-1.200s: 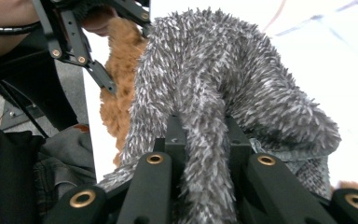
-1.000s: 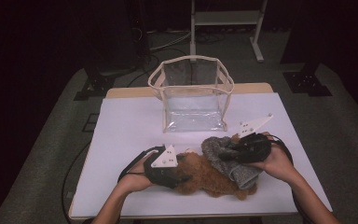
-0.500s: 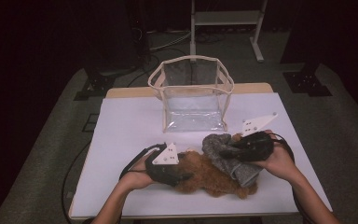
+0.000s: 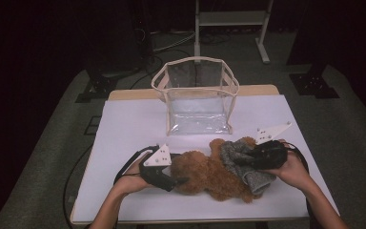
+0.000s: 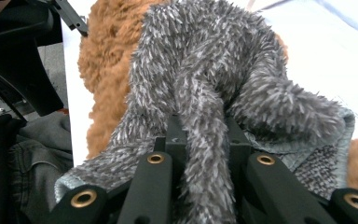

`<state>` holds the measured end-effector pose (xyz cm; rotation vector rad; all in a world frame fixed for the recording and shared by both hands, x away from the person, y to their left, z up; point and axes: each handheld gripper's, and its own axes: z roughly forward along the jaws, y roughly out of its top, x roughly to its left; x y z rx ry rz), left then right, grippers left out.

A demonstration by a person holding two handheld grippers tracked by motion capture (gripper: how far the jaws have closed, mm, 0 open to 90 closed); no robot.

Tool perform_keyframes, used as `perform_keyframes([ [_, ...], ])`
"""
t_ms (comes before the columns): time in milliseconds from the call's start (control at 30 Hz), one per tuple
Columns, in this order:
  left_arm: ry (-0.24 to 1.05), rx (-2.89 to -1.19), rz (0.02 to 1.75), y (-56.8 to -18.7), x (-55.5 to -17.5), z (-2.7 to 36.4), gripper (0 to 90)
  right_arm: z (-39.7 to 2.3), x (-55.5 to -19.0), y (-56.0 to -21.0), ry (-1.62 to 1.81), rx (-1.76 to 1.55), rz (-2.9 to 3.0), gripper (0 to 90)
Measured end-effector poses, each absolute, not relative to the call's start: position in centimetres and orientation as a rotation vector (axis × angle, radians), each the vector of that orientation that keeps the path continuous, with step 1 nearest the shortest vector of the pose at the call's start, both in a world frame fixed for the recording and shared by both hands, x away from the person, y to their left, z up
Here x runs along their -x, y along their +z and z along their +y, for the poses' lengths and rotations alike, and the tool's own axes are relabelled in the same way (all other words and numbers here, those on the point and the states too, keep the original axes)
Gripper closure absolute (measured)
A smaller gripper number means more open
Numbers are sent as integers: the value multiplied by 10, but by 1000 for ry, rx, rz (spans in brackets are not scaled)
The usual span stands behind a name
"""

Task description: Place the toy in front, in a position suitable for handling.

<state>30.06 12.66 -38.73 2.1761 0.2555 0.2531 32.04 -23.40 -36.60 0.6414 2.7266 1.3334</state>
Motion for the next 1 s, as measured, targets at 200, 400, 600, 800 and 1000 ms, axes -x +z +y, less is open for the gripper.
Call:
perform_keyframes([
  [200,212,-2163,273,-393,-304,121,389,-234,-318,-355,1337,-629,2679,769],
  [400,214,-2165,257,-392,-305,112,399,-199,-314,-325,1326,-480,2680,764],
  [600,221,-2169,212,-393,-300,103,401,-161,-329,-337,1279,-422,2766,764],
  [800,228,-2139,215,-397,-304,110,327,-172,-336,-356,1239,-474,2805,771],
  [1000,242,-2144,219,-408,-306,116,220,-182,-336,-364,1276,-528,2805,777],
])
